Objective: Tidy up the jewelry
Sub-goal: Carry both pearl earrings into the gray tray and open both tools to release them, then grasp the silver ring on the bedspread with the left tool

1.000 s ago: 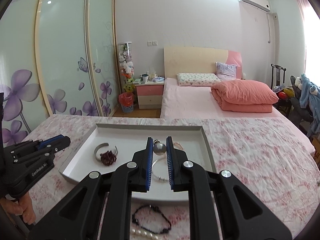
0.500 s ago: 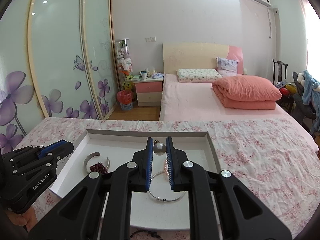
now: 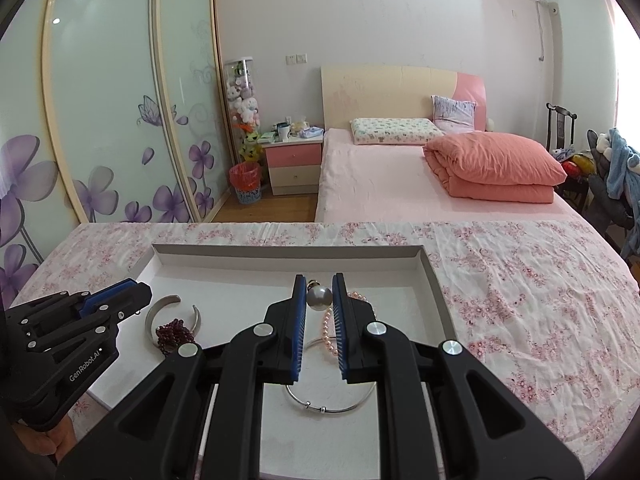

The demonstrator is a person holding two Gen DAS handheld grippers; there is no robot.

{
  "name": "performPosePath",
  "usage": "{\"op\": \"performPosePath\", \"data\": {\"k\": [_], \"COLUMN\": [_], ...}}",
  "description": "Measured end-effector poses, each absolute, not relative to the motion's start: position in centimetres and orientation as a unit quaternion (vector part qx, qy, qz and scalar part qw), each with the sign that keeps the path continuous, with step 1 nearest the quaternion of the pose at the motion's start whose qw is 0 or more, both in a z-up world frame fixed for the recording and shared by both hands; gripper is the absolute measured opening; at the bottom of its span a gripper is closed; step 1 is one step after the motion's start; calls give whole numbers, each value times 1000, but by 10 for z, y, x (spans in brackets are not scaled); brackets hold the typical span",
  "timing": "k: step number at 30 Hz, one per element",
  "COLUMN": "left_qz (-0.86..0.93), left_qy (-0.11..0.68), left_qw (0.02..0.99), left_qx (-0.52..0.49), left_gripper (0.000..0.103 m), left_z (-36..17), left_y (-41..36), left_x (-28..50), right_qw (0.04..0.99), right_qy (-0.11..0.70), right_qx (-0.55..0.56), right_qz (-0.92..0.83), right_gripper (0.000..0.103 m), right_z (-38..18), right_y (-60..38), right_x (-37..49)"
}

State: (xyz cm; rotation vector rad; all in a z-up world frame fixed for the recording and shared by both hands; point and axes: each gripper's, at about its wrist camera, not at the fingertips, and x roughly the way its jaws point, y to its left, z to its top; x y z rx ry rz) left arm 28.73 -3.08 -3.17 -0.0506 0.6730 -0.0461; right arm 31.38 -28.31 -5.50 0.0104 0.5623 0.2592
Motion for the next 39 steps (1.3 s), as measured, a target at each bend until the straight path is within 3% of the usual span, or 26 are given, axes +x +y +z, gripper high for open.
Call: {"op": "performPosePath", "data": {"k": [3, 5, 6, 22, 39], "left_qz": [-23, -20, -19, -1, -39], "left_qy": [333, 335, 335, 334, 350], "left_qw": [942, 942, 942, 942, 936], "left_qx": [-26, -29, -33, -42, -7], "left_gripper": [17, 24, 26, 35, 37], "left_z": [-35, -36, -36, -32, -38], "left_y": [-31, -29, -28, -10, -2], "left_x": [290, 291, 290, 273, 174], "right_qw": [950, 951, 951, 951, 940], "right_qy": [283, 284, 284, 285, 320], "right_qx": [9, 10, 10, 18, 18], "right_qz": [128, 123, 122, 117, 118], "right_gripper": [19, 33, 36, 36, 36], "right_z": [-57, -58, -58, -56, -75], "right_y": [-284, -286, -287, -301, -327], "right_x": [316, 317, 316, 304, 238]}}
